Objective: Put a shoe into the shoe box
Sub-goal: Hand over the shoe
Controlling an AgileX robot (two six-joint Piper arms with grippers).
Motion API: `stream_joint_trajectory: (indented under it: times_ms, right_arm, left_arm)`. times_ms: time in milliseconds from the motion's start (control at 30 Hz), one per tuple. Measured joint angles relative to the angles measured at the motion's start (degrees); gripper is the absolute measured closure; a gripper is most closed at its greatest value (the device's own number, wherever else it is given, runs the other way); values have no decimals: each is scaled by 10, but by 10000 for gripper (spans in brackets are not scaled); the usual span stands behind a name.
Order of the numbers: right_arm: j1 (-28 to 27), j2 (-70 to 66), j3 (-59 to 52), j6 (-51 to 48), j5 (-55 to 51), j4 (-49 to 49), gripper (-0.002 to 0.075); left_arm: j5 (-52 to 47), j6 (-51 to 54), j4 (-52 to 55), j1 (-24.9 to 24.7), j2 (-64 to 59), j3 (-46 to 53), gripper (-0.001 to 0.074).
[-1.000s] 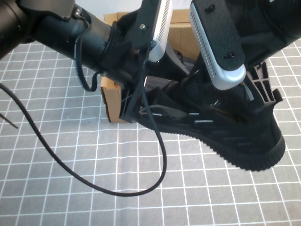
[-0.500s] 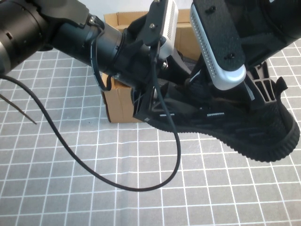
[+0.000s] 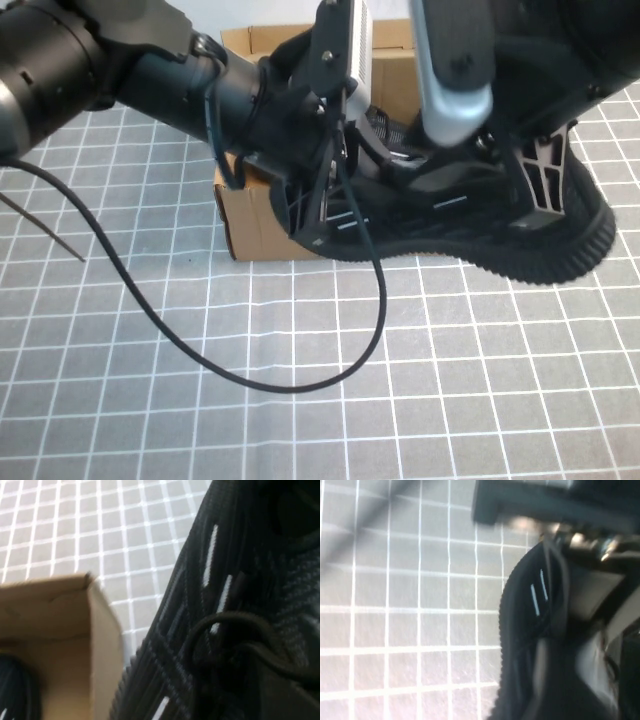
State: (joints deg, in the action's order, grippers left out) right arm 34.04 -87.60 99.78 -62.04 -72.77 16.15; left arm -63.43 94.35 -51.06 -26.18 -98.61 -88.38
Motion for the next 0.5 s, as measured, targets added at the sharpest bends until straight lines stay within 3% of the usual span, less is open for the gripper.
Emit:
stream_joint_trajectory:
  times_ms: [100,200,333,500]
  right_arm:
    - [1,21,2,66,6,-6,349]
    - [1,45,6,131,6,-37,315]
    - [2,83,6,226,6,-90,398]
    - [2,140,6,346,5,-127,632]
  left_arm:
    - [23,-7,9,0,-4,0,712]
    - [45,-12,13,0,-4,0,715]
    - [76,-14,13,0,-4,0,717]
    - [115,-17,15,0,-4,-16,717]
